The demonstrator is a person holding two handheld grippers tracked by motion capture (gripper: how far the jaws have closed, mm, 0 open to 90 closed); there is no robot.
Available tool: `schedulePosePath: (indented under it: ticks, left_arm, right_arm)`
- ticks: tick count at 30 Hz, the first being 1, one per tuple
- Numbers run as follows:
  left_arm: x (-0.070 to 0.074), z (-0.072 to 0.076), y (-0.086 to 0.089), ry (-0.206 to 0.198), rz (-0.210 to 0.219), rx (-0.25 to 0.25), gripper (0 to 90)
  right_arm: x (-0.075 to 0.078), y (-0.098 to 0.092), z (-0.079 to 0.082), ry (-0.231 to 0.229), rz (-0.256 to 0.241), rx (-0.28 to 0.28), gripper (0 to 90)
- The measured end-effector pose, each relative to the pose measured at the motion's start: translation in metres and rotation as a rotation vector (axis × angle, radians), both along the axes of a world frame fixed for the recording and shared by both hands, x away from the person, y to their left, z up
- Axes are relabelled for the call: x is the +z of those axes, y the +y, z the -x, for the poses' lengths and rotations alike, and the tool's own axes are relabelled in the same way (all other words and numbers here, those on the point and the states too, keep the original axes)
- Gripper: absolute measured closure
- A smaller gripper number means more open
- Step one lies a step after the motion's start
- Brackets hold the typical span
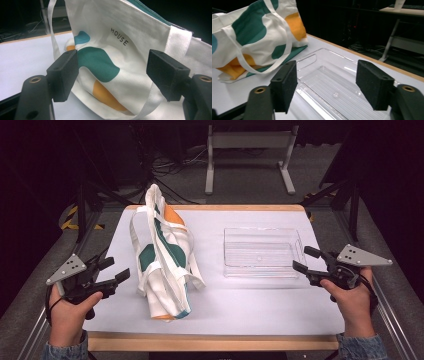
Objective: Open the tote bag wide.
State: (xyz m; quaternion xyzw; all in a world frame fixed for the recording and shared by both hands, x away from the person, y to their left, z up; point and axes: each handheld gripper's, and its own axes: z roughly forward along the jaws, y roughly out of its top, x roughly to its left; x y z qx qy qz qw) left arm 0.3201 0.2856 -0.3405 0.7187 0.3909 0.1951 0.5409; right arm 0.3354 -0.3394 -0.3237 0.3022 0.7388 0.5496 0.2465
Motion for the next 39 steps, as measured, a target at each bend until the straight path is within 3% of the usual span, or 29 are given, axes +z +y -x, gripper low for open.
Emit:
schedulePosePath:
  ticks: [5,8,11,16,20,25,31,34,39]
  left_arm:
    - [0.006,0.003,0.001,-0.012,0.003,-0.004,25.9]
    - [0.012,0.006,0.005,-0.013,0.026,-0.03,25.4]
    - [0.019,0.012,0.003,-0.029,0.016,-0.049,24.8]
    - [0.028,0.02,-0.011,-0.054,0.009,-0.114,24.0]
    - [0.03,0.021,-0.023,-0.06,-0.018,-0.152,23.5]
    - [0.029,0.019,-0.031,-0.055,-0.01,-0.175,23.0]
    - [0.022,0.012,-0.046,-0.04,-0.032,-0.212,24.2]
    - [0.017,0.005,-0.051,-0.054,-0.047,-0.23,24.3]
    - [0.005,-0.006,-0.054,-0.024,-0.052,-0.24,27.8]
  right_arm:
    - [-0.003,0.009,-0.003,0.028,-0.014,0.051,40.8]
    - [-0.007,0.015,-0.005,-0.004,0.0,0.084,39.5]
    - [-0.01,0.02,-0.007,0.008,0.027,0.104,39.8]
    - [-0.012,0.027,-0.007,0.041,0.041,0.108,40.8]
    - [-0.012,0.031,-0.007,0.056,0.019,0.116,39.2]
    - [-0.014,0.037,-0.008,0.052,-0.001,0.159,37.6]
    - [-0.017,0.044,-0.008,0.057,-0.001,0.181,37.1]
    - [-0.017,0.046,-0.007,0.064,-0.016,0.197,37.0]
    - [-0.018,0.049,-0.006,0.068,-0.018,0.211,37.1]
